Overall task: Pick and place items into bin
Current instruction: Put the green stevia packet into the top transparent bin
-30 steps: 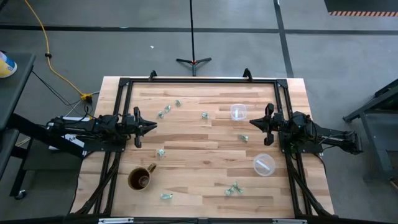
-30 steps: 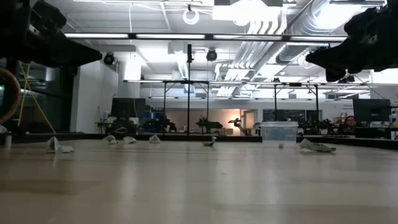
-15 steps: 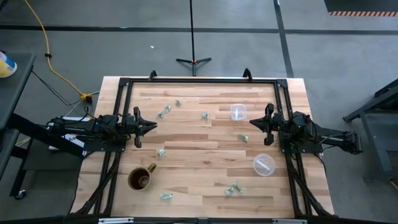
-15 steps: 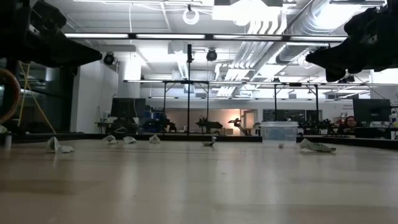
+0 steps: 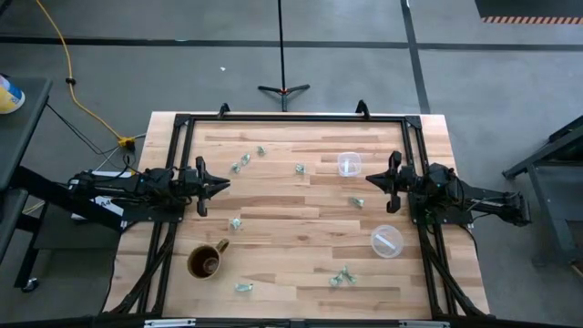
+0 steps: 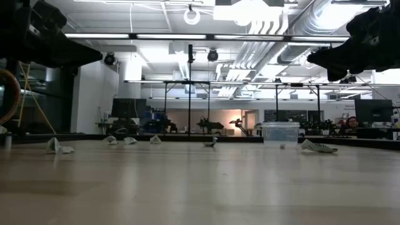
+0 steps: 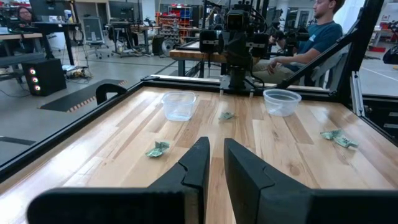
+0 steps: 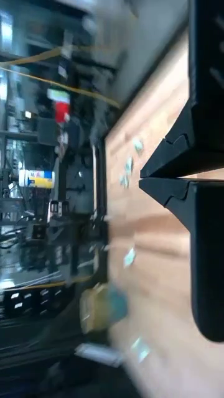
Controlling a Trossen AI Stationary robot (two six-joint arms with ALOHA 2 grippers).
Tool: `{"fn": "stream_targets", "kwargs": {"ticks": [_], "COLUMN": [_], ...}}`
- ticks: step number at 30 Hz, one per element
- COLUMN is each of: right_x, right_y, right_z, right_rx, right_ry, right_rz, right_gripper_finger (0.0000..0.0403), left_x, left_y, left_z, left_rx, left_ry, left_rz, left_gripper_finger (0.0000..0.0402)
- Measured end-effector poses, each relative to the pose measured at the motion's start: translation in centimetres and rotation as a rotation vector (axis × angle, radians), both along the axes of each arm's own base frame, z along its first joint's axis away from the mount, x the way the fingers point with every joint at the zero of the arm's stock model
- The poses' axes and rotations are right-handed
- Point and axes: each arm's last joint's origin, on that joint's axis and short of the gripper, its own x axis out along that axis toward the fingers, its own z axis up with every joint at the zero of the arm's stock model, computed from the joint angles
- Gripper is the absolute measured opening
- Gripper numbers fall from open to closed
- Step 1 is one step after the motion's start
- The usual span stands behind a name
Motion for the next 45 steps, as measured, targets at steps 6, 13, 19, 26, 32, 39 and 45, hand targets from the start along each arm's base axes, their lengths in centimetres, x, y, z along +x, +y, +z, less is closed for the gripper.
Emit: {"fn": "stream_targets", "kwargs": {"ticks": [6, 13, 19, 26, 32, 39, 45], "right_x": [-0.1, -0.1, -0.1, 0.0, 0.7, 2.4, 4.3], "right_y": [-0.3, -0.4, -0.3, -0.3, -0.2, -0.7, -1.3], "right_z": [0.1, 0.1, 0.4, 0.5, 1.0, 1.6, 2.8], "right_rx": [-0.191, -0.214, 0.021, 0.14, 0.162, 0.112, 0.076], "right_ry": [0.032, 0.038, -0.049, -0.084, -0.11, 0.058, 0.191], "right_rz": [-0.106, -0.155, -0.097, -0.103, -0.015, -0.089, -0.149], "right_gripper_finger": [0.0, 0.0, 0.0, 0.0021, 0.0113, 0.0239, 0.0278], "left_x": [0.0, 0.0, 0.0, 0.0, 0.0, -0.1, -0.1], "left_y": [0.0, 0.0, 0.0, 0.0, 0.1, 0.4, 0.5], "left_z": [0.0, 0.0, 0.0, 0.0, 0.0, 0.1, 0.1], "left_rx": [0.0, 0.0, 0.0, 0.0, 0.0, 0.003, 0.004], "left_ry": [-0.001, 0.0, -0.001, -0.003, -0.002, -0.009, -0.01], "left_rz": [-0.001, -0.001, 0.0, 0.003, 0.021, 0.155, 0.186], "left_gripper_finger": [0.0085, 0.0085, 0.0085, 0.0085, 0.0085, 0.0085, 0.0085]}}
